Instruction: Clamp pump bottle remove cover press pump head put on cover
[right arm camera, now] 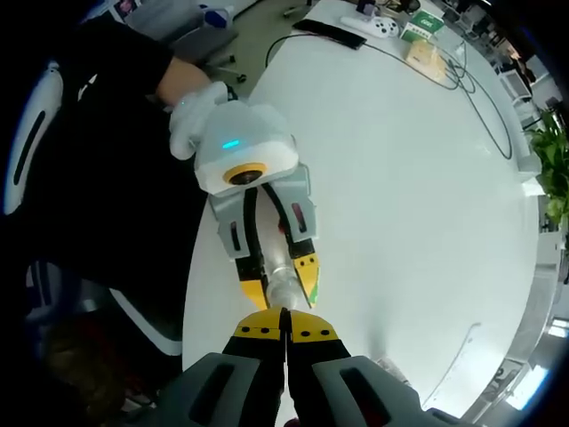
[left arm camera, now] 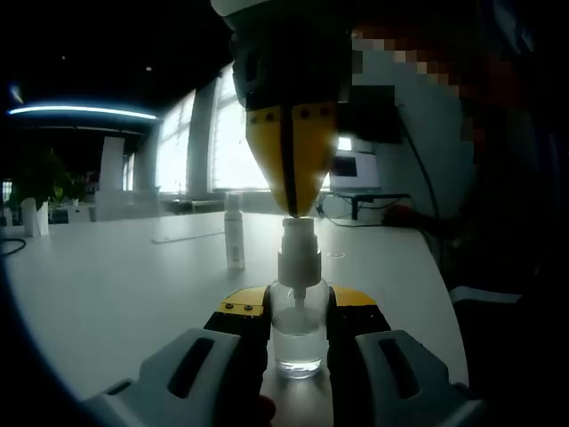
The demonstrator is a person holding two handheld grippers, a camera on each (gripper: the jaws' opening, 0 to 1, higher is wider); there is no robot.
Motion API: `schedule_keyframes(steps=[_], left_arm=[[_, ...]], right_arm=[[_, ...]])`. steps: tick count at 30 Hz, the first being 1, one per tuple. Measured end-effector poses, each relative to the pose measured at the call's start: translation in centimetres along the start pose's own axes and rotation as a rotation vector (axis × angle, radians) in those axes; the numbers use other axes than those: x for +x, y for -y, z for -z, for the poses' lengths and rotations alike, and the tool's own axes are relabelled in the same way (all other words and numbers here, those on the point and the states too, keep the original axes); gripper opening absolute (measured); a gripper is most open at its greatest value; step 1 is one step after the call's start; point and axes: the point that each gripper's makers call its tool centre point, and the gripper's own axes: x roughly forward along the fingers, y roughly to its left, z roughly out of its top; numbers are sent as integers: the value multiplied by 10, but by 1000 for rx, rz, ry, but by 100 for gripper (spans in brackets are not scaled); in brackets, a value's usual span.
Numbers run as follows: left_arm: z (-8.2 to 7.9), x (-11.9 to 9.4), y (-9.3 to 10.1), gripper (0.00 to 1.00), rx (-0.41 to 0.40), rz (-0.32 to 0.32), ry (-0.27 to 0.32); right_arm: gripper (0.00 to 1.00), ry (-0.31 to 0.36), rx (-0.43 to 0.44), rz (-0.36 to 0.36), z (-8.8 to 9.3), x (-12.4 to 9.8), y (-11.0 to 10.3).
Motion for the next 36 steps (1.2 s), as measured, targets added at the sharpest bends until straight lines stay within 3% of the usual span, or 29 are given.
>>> schedule_keyframes(steps=[6, 15, 36], left_arm=[[-1, 0, 0, 15, -1, 1, 0], [0, 0, -1, 15, 2, 2, 1], [0, 0, 2, 15, 4, 2, 0]], right_arm=[[0, -34, -21, 11, 0, 1, 1], [0, 19, 10, 8, 0, -6, 1], [0, 24, 2, 13, 0, -5, -3]])
